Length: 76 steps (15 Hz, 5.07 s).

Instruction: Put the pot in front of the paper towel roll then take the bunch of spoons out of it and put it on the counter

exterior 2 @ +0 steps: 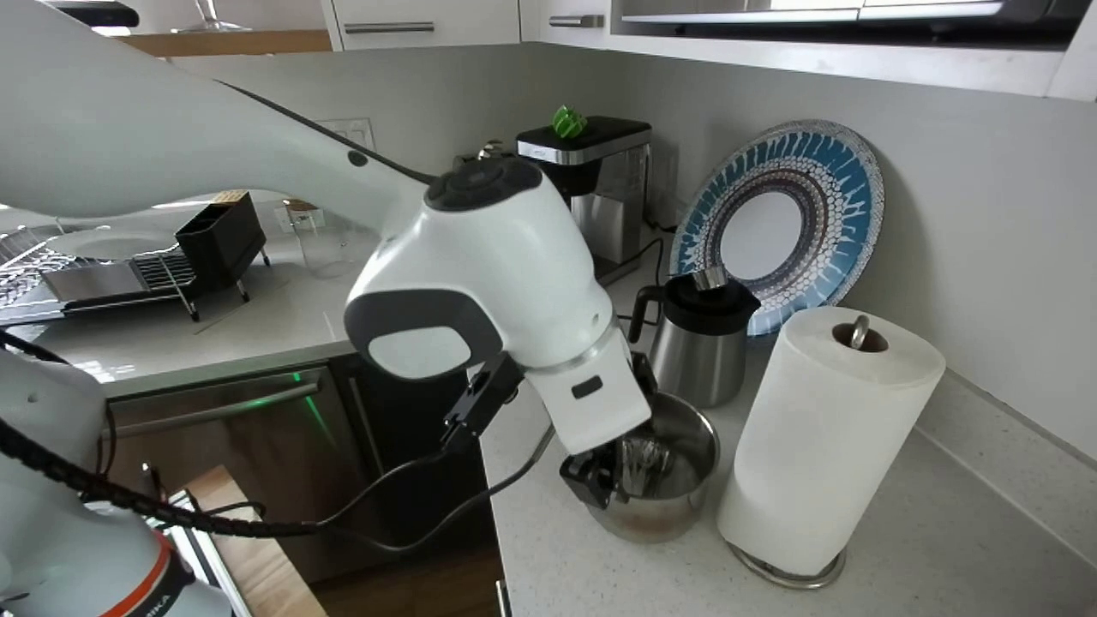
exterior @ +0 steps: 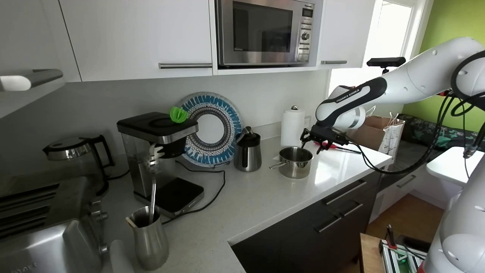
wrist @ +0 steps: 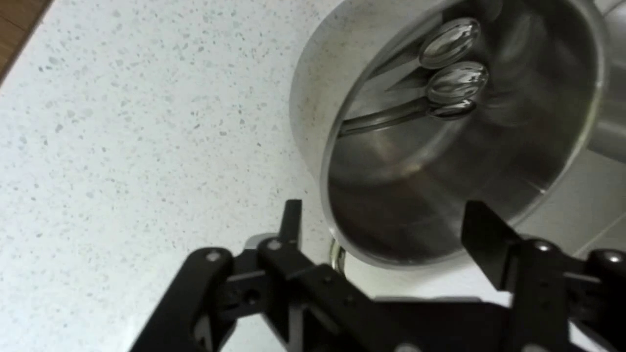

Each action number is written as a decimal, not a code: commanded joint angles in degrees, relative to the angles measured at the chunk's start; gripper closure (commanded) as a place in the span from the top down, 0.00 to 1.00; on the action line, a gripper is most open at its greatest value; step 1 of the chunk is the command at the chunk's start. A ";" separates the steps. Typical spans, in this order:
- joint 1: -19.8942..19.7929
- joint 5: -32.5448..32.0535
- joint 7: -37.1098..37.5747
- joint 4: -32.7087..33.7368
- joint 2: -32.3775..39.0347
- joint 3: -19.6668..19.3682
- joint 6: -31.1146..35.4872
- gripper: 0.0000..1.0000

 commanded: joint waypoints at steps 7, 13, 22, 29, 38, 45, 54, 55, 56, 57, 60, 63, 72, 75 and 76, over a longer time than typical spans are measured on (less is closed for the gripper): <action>0.96 -17.99 -2.23 6.26 5.15 4.66 -2.05 1.00; 2.36 -14.03 -12.58 8.63 12.82 3.86 1.37 1.00; -0.19 0.89 -37.60 10.82 19.48 6.58 -0.87 1.00; -0.26 1.75 -37.32 17.05 25.25 6.03 -9.53 0.72; -0.33 0.93 -33.91 22.40 26.46 5.39 -15.83 0.05; 0.06 -0.20 -32.01 19.87 22.23 4.25 -14.64 0.02; 1.57 -0.34 -30.95 18.36 11.14 3.92 -14.33 0.02; 1.93 0.02 -30.91 18.15 10.03 4.17 -13.73 0.02; 2.53 -0.19 -29.94 18.18 8.99 4.42 -13.70 0.02; 3.21 -0.11 -28.77 18.51 8.35 4.79 -13.47 0.02; 4.96 -0.15 -23.86 18.97 6.55 5.68 -13.73 0.02; 5.14 0.79 -25.36 20.88 8.08 5.52 -14.39 0.09; 8.85 -0.86 -21.86 29.79 8.64 8.77 -13.37 0.02; 11.17 0.10 -23.13 32.16 9.27 11.06 -15.32 0.02; 11.81 0.11 -23.37 32.87 9.48 11.74 -15.99 0.02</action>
